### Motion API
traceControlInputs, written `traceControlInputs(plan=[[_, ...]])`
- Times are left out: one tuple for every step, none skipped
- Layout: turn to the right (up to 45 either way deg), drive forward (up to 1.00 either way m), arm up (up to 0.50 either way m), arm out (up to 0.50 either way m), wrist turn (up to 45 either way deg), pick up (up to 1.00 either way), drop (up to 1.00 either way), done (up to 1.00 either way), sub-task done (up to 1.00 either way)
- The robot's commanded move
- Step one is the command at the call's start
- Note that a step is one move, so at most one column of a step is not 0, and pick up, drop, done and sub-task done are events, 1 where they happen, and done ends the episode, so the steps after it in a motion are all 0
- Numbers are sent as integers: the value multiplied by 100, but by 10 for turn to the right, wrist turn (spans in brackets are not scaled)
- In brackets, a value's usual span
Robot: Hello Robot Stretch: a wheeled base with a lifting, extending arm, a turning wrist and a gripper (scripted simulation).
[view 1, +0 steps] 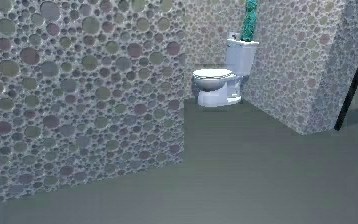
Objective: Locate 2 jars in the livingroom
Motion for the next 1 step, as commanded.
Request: traceControlInputs(plan=[[0, 35, 0, 0, 0, 0, 0, 0, 0]])
